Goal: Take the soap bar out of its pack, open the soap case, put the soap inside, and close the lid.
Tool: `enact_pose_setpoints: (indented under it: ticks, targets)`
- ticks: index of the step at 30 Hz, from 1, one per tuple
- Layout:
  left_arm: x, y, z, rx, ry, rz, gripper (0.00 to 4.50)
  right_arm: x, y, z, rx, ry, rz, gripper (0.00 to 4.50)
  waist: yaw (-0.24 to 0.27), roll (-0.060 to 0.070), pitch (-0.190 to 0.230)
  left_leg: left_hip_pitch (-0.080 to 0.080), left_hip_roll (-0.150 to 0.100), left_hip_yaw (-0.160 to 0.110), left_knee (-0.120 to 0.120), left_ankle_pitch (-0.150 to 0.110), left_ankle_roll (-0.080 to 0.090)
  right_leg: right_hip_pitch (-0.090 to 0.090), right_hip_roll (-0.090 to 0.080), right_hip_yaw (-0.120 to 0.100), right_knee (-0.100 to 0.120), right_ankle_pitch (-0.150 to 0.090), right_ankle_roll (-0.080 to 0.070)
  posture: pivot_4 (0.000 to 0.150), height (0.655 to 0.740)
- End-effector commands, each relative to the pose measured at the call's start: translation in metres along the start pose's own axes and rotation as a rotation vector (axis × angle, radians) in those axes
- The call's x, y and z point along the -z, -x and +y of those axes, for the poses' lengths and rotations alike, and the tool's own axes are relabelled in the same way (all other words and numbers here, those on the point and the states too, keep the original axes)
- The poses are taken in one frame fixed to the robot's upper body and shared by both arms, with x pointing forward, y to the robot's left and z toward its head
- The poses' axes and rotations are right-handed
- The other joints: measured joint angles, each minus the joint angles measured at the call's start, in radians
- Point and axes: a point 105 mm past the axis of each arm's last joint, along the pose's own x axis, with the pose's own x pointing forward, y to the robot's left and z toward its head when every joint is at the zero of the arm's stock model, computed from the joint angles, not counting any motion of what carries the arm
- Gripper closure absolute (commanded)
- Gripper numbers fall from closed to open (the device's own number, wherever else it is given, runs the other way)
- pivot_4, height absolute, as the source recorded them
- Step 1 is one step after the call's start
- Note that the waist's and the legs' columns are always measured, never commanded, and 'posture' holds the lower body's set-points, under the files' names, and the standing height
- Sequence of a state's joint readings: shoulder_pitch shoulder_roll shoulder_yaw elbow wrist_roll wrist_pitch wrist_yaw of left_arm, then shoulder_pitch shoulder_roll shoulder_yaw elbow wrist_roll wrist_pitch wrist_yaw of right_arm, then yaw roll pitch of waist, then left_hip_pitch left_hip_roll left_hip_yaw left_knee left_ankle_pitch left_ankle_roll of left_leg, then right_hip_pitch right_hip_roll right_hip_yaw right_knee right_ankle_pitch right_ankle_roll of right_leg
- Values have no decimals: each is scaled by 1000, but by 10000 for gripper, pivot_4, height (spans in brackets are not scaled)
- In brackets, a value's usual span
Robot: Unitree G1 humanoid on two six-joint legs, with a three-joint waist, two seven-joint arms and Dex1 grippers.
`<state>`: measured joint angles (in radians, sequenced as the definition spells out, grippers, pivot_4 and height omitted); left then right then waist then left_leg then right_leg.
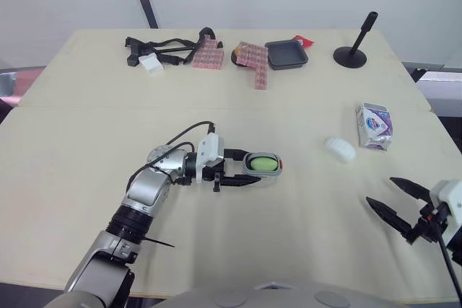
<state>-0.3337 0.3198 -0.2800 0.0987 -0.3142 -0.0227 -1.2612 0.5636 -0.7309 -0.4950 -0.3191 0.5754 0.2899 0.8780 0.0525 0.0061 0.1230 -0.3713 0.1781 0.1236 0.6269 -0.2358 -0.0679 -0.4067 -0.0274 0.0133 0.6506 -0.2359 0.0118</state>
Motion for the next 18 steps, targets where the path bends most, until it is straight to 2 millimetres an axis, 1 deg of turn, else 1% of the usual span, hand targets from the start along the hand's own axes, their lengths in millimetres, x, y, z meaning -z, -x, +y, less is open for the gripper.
enact_pose_setpoints:
  ticks: [1, 5, 9, 11, 15, 18]
  targets:
    - [-11, -2, 2, 9, -53, -29, 26255, -21, 0, 2, -42, -41, 38, 466, 2, 0, 0, 1, 0, 0, 0, 0, 0, 1, 0, 0, 0, 0, 0, 1500, 7400]
    - [-11, -4, 3, 5, -54, -29, 26255, -31, -9, -1, -48, -65, 205, 466, 6, 0, 0, 3, 0, -1, -1, 0, 0, 4, 0, -1, -2, 0, 0, 1500, 7400]
    - [-11, -5, 4, -1, -55, -28, 26255, -48, -21, -11, 4, -25, 299, 466, 6, 0, 0, 4, 0, 0, -2, 0, 0, 4, 0, 0, -2, 0, 0, 1500, 7400]
    - [-11, -5, 4, -3, -55, -27, 26255, -59, -26, -10, -17, 3, 345, 466, 8, 1, 0, 4, 0, 0, -2, 0, 0, 4, 0, 0, -2, 0, 0, 1500, 7400]
    - [-11, -6, 4, -6, -56, -28, 26255, -91, -41, -12, -9, 101, 391, 466, 8, 2, 1, 5, 0, 0, -2, 1, -1, 4, 1, 1, -2, 0, 0, 1500, 7400]
    - [-12, -7, 5, -6, -58, -31, 26255, -112, -59, -9, -28, 153, 377, 466, 13, 2, 1, 5, 0, 1, -2, 1, -2, 5, 1, 1, -1, 0, 0, 1500, 7400]
